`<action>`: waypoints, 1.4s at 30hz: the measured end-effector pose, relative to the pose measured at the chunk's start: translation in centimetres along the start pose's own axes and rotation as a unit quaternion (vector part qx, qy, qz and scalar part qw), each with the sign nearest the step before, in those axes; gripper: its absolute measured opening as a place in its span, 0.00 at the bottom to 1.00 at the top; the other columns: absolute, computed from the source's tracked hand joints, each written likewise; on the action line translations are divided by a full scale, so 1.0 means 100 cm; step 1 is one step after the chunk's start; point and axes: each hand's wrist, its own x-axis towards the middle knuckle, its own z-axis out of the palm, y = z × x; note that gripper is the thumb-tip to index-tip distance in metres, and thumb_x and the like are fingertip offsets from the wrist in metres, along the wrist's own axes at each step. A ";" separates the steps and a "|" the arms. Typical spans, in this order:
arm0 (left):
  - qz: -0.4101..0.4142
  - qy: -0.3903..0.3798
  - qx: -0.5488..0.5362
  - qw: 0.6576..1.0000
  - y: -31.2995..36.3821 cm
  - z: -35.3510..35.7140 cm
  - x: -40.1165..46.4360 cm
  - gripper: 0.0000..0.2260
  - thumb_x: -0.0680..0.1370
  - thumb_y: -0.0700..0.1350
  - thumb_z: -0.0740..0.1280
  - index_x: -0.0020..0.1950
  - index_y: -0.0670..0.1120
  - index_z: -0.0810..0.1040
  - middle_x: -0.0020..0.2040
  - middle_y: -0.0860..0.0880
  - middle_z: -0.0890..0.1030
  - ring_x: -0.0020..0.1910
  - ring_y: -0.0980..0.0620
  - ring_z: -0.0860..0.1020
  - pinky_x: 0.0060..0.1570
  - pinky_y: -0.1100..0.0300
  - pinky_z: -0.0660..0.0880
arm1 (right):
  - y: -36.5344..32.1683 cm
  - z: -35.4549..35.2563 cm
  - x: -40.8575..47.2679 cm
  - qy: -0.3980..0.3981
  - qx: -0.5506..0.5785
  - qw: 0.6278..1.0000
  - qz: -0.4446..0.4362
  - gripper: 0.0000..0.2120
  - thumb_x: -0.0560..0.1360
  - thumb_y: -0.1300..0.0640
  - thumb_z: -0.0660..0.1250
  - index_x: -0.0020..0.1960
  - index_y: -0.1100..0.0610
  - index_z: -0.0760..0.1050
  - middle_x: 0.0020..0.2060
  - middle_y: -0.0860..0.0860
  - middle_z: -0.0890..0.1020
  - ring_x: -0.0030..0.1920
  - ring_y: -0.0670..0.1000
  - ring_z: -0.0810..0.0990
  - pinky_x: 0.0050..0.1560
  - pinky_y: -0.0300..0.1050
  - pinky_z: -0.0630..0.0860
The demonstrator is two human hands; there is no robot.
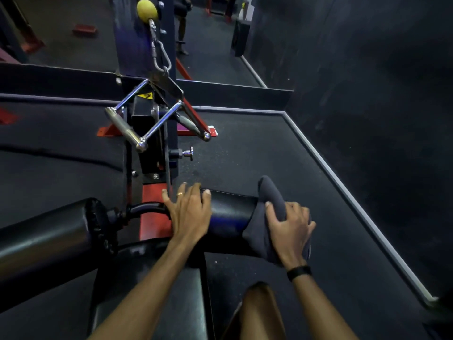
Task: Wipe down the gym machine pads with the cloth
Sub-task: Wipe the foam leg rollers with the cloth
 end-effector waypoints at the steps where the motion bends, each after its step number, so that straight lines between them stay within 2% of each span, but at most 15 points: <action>1: 0.012 0.018 -0.013 1.000 -0.002 0.001 -0.006 0.27 0.80 0.56 0.49 0.66 0.41 0.78 0.63 0.45 0.81 0.73 0.45 0.70 0.73 0.38 0.44 | -0.002 0.000 0.014 -0.043 0.002 0.998 0.055 0.18 0.75 0.39 0.63 0.44 0.53 0.80 0.47 0.52 0.82 0.56 0.60 0.76 0.58 0.61 0.66; 4: 0.047 0.055 -0.042 0.996 -0.008 0.004 -0.024 0.24 0.81 0.55 0.52 0.66 0.43 0.77 0.65 0.49 0.80 0.72 0.49 0.71 0.72 0.38 0.47 | -0.013 0.001 0.045 -0.149 0.030 0.978 0.144 0.24 0.72 0.35 0.57 0.49 0.51 0.82 0.52 0.54 0.85 0.57 0.61 0.78 0.62 0.61 0.66; 6: 0.055 0.063 -0.070 0.994 -0.011 0.004 -0.035 0.23 0.81 0.54 0.53 0.69 0.46 0.76 0.69 0.51 0.78 0.73 0.52 0.69 0.73 0.41 0.45 | -0.026 0.005 0.051 -0.171 -0.009 0.979 0.110 0.22 0.73 0.37 0.58 0.51 0.51 0.82 0.53 0.55 0.84 0.59 0.61 0.77 0.62 0.59 0.66; 10: 0.056 0.064 -0.116 0.990 -0.020 -0.003 -0.042 0.22 0.81 0.53 0.52 0.71 0.51 0.75 0.71 0.56 0.75 0.73 0.55 0.68 0.73 0.49 0.40 | -0.061 0.013 0.044 -0.141 -0.127 0.981 -0.029 0.22 0.75 0.37 0.59 0.51 0.51 0.83 0.52 0.52 0.83 0.60 0.57 0.73 0.59 0.57 0.64; 13: 0.054 0.062 -0.162 0.983 -0.023 -0.009 -0.050 0.22 0.81 0.53 0.51 0.70 0.53 0.76 0.71 0.60 0.74 0.73 0.60 0.67 0.73 0.53 0.38 | -0.095 0.024 0.022 -0.128 -0.140 0.978 -0.088 0.25 0.75 0.34 0.58 0.48 0.53 0.83 0.50 0.51 0.83 0.58 0.56 0.74 0.59 0.58 0.64; 16: 0.026 0.099 -0.237 0.966 -0.030 -0.015 -0.062 0.21 0.80 0.52 0.52 0.64 0.52 0.79 0.65 0.56 0.78 0.67 0.62 0.71 0.73 0.53 0.45 | -0.130 0.036 -0.020 -0.069 -0.104 0.983 -0.135 0.23 0.73 0.34 0.60 0.43 0.52 0.81 0.44 0.49 0.81 0.51 0.55 0.75 0.53 0.58 0.64; 18: -0.016 0.146 -0.283 0.948 -0.034 -0.022 -0.064 0.19 0.80 0.51 0.51 0.54 0.52 0.81 0.55 0.55 0.82 0.57 0.60 0.75 0.69 0.49 0.55 | -0.136 0.038 -0.044 -0.029 -0.055 0.987 -0.150 0.20 0.73 0.36 0.63 0.42 0.52 0.79 0.42 0.49 0.79 0.48 0.55 0.74 0.50 0.56 0.63; 21: -0.046 0.187 -0.254 0.948 -0.025 -0.035 -0.050 0.19 0.80 0.51 0.51 0.45 0.51 0.81 0.43 0.53 0.83 0.49 0.51 0.77 0.62 0.52 0.62 | -0.109 0.037 -0.067 0.026 0.003 0.975 -0.220 0.17 0.72 0.39 0.67 0.47 0.53 0.79 0.47 0.49 0.80 0.49 0.54 0.74 0.49 0.55 0.65; 24: -0.079 0.156 -0.187 0.967 -0.004 -0.033 -0.021 0.19 0.80 0.49 0.54 0.51 0.45 0.83 0.49 0.43 0.85 0.52 0.43 0.78 0.60 0.54 0.61 | -0.066 0.030 -0.072 0.041 0.010 0.955 -0.295 0.18 0.69 0.41 0.69 0.51 0.53 0.80 0.50 0.49 0.81 0.51 0.53 0.75 0.48 0.53 0.66; 26: -0.081 0.080 -0.114 0.987 0.003 -0.019 -0.011 0.22 0.80 0.52 0.52 0.60 0.44 0.81 0.57 0.43 0.83 0.60 0.44 0.77 0.65 0.52 0.58 | -0.039 0.024 -0.066 0.064 0.002 0.961 -0.271 0.17 0.70 0.42 0.68 0.51 0.53 0.81 0.49 0.49 0.82 0.51 0.54 0.74 0.49 0.54 0.66; 28: -0.057 0.035 -0.065 0.996 0.003 -0.002 -0.013 0.28 0.80 0.56 0.46 0.64 0.45 0.79 0.61 0.45 0.82 0.64 0.46 0.76 0.72 0.45 0.53 | -0.014 0.016 -0.054 0.082 -0.020 0.975 -0.204 0.17 0.72 0.41 0.66 0.49 0.54 0.81 0.48 0.50 0.82 0.51 0.55 0.74 0.49 0.55 0.66; 30: -0.035 0.052 -0.066 0.996 0.000 0.008 -0.019 0.29 0.81 0.56 0.44 0.64 0.44 0.79 0.61 0.48 0.82 0.64 0.47 0.75 0.73 0.40 0.50 | 0.004 0.007 -0.037 0.065 -0.030 0.991 -0.112 0.19 0.74 0.39 0.62 0.47 0.53 0.80 0.46 0.50 0.81 0.51 0.57 0.75 0.50 0.56 0.66; 34: -0.010 0.089 -0.075 0.993 -0.007 0.011 -0.026 0.25 0.82 0.52 0.47 0.64 0.43 0.79 0.62 0.48 0.81 0.67 0.48 0.72 0.71 0.39 0.52 | -0.005 0.003 0.008 -0.075 -0.058 0.994 0.050 0.23 0.77 0.35 0.56 0.48 0.53 0.79 0.51 0.51 0.81 0.57 0.58 0.74 0.57 0.59 0.65; 39: -0.009 0.073 -0.080 0.994 -0.014 0.009 -0.039 0.26 0.82 0.53 0.47 0.71 0.46 0.75 0.72 0.49 0.75 0.73 0.47 0.69 0.71 0.39 0.51 | -0.057 0.018 0.044 -0.170 -0.121 0.978 0.012 0.22 0.77 0.38 0.60 0.52 0.53 0.82 0.55 0.52 0.83 0.62 0.56 0.72 0.60 0.58 0.64; 42: -0.012 0.063 -0.098 0.993 -0.019 0.008 -0.050 0.26 0.82 0.55 0.47 0.75 0.51 0.71 0.76 0.53 0.68 0.76 0.52 0.64 0.72 0.41 0.46 | -0.100 0.027 0.033 -0.169 -0.138 0.975 -0.053 0.24 0.78 0.37 0.60 0.52 0.56 0.82 0.54 0.54 0.83 0.62 0.57 0.73 0.60 0.58 0.63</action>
